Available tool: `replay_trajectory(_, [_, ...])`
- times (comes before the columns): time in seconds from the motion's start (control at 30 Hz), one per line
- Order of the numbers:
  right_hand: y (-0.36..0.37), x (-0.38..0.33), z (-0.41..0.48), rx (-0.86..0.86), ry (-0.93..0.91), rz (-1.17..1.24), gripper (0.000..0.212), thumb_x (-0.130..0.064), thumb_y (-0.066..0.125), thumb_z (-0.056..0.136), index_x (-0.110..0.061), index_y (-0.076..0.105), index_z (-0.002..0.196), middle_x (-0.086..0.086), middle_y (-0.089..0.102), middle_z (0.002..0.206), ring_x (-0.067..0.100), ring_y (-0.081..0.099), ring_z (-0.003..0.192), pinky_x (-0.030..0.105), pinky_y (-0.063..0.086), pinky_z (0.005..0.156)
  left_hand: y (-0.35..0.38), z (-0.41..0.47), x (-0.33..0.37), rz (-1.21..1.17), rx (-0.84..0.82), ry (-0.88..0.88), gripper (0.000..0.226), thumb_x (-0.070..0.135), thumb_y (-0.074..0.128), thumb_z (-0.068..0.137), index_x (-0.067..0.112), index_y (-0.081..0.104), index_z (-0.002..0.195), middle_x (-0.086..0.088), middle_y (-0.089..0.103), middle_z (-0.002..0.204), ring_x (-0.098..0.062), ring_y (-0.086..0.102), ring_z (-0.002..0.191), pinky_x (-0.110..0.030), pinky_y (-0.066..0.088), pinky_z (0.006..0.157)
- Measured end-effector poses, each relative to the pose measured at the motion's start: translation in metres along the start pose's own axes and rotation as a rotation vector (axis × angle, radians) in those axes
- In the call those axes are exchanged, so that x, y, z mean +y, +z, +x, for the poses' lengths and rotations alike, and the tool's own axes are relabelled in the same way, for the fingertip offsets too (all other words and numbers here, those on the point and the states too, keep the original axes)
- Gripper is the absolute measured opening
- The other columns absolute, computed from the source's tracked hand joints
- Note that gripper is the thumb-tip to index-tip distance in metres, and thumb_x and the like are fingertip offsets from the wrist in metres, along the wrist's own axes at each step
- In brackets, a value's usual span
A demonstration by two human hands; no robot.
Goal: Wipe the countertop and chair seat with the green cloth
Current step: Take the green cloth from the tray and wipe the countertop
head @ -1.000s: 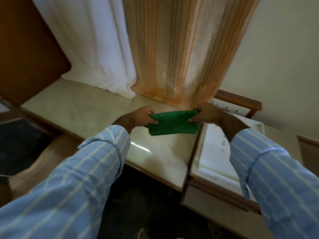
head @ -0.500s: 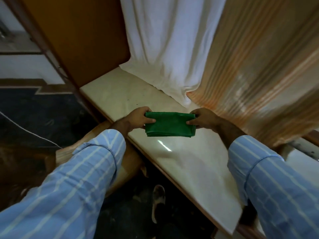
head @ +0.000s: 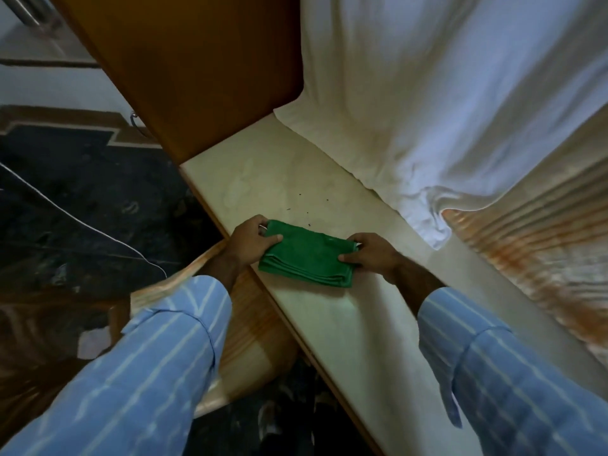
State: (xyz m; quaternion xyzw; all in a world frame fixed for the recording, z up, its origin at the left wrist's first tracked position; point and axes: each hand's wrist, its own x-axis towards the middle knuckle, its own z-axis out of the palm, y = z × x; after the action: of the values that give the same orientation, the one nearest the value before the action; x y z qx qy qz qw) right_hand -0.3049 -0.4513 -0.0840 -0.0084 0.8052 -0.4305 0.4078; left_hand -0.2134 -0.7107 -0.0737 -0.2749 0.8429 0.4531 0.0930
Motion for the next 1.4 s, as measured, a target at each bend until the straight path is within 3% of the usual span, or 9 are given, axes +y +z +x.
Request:
replay_trajectory(0.1, [0.017,0.008,0.028,0.011,0.039,0.083,0.018,-0.011,0.080,0.089,-0.009,0.072,0.105,0.022,0.075,0.119,0.036,0.076,0.106,0.047,0.063,0.095,0.005,0.037,-0.011,0.113,0.073,0.001,0.044,0.030,0.078,0.086,0.006,0.062,0.118,-0.016,0.067,0.110,-0.029,0.064,0.096,-0.035,0.052,0.079])
replay_trajectory(0.17, [0.030,0.015,0.044,0.026,0.052,0.154,0.019,-0.013,0.081,0.088,-0.007,0.073,0.105,0.017,0.078,0.110,0.025,0.078,0.088,0.034,0.067,0.080,0.008,0.059,-0.016,0.151,0.129,-0.019,0.043,0.028,0.082,0.082,0.005,0.063,0.113,-0.015,0.067,0.105,-0.026,0.060,0.089,-0.030,0.047,0.074])
replay_trajectory(0.27, [0.043,0.021,0.057,0.189,-0.081,-0.124,0.028,-0.037,0.077,0.091,-0.013,0.074,0.106,0.001,0.075,0.096,0.013,0.069,0.080,0.024,0.053,0.070,0.017,0.072,-0.023,0.342,0.273,0.090,0.043,0.018,0.083,0.077,0.005,0.059,0.110,-0.017,0.061,0.112,-0.034,0.058,0.100,-0.043,0.049,0.084])
replay_trajectory(0.33, [0.042,0.030,0.063,0.411,-0.233,-0.376,0.034,-0.050,0.062,0.097,-0.019,0.070,0.109,0.000,0.068,0.099,0.017,0.062,0.089,0.028,0.045,0.074,0.030,0.068,-0.028,0.506,0.327,0.238,0.034,0.017,0.075,0.080,0.008,0.060,0.110,-0.017,0.058,0.117,-0.038,0.055,0.108,-0.047,0.047,0.089])
replay_trajectory(0.43, [0.025,0.056,0.069,0.639,-0.336,-0.673,0.050,-0.047,0.047,0.104,-0.011,0.062,0.135,0.016,0.062,0.136,0.037,0.056,0.129,0.045,0.046,0.106,0.062,0.048,-0.047,0.595,0.147,0.371,0.049,0.033,0.058,0.097,0.005,0.054,0.137,-0.020,0.049,0.146,-0.039,0.045,0.135,-0.047,0.038,0.110])
replay_trajectory(0.5, [0.012,0.079,0.069,0.618,-0.312,-0.824,0.059,-0.046,0.043,0.107,-0.011,0.048,0.154,0.017,0.044,0.163,0.038,0.038,0.153,0.051,0.032,0.125,0.078,0.039,-0.067,0.677,0.064,0.398,0.068,0.049,0.037,0.103,0.005,0.031,0.154,-0.016,0.026,0.164,-0.032,0.023,0.152,-0.047,0.021,0.123])
replay_trajectory(0.6, [0.001,0.102,0.068,0.600,-0.361,-0.939,0.064,-0.049,0.034,0.107,-0.015,0.036,0.162,0.012,0.030,0.172,0.032,0.028,0.161,0.050,0.024,0.130,0.082,0.043,-0.085,0.746,0.073,0.460,0.078,0.060,0.017,0.102,0.007,0.018,0.158,-0.011,0.013,0.168,-0.026,0.012,0.155,-0.044,0.009,0.126])
replay_trajectory(1.07, [0.001,0.110,0.076,0.656,-0.383,-0.996,0.066,-0.052,0.029,0.109,-0.019,0.026,0.166,0.008,0.024,0.175,0.028,0.024,0.163,0.048,0.021,0.131,0.075,0.207,-0.001,0.785,0.036,0.535,0.076,0.058,0.022,0.101,0.009,0.015,0.159,-0.009,0.014,0.169,-0.024,0.013,0.155,-0.043,0.008,0.126])
replay_trajectory(1.4, [0.000,0.106,0.074,0.623,-0.359,-0.987,0.068,-0.056,0.021,0.109,-0.021,0.022,0.167,0.006,0.021,0.176,0.026,0.021,0.163,0.048,0.020,0.132,0.055,0.100,-0.055,0.786,-0.004,0.599,0.075,0.051,0.036,0.100,0.007,0.021,0.158,-0.009,0.019,0.168,-0.026,0.017,0.155,-0.047,0.015,0.124])
